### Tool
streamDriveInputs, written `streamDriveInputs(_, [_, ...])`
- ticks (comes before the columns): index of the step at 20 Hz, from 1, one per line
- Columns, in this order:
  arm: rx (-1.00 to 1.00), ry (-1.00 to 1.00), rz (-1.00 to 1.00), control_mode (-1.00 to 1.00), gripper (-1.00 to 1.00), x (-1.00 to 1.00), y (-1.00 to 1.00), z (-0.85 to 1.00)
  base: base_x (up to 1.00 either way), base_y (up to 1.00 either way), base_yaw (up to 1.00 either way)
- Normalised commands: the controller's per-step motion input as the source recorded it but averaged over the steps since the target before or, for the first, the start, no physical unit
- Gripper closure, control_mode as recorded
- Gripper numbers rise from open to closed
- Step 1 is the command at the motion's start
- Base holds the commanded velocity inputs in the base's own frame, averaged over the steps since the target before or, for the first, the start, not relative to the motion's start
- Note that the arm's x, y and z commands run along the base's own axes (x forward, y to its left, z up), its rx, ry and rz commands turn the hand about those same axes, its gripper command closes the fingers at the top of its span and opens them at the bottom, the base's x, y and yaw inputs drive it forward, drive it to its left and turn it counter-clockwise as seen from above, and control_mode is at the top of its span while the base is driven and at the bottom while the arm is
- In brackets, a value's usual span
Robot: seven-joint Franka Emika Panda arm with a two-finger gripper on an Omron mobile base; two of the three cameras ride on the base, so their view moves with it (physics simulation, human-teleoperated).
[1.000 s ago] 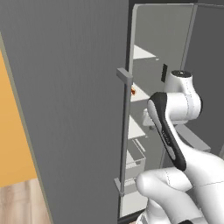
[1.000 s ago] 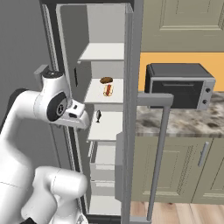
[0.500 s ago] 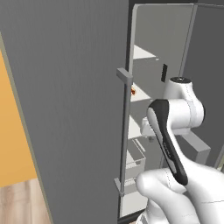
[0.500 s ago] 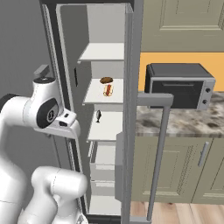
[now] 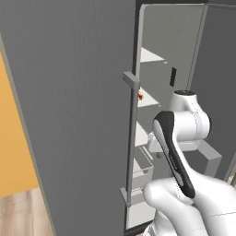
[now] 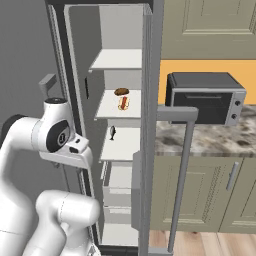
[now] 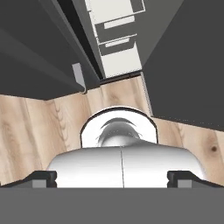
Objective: Store the hot dog in the freezer for long-term storage. Close the freezer door after placing the cooked food.
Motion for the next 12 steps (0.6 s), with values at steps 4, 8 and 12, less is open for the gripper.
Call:
streamDriveInputs(4, [0.0,0.02,0.0,-1.0,-1.0,-0.12,0.0,-0.28,0.0,0.0,0.0])
streamDriveInputs(8, [0.0,0.01,0.0,-1.0,-1.0,-0.2,0.0,-0.03,0.0,0.0,0.0])
streamDriveInputs(12, [0.0,0.0,0.0,-1.0,-1.0,-0.01,0.0,0.0,0.0,0.0,0.0])
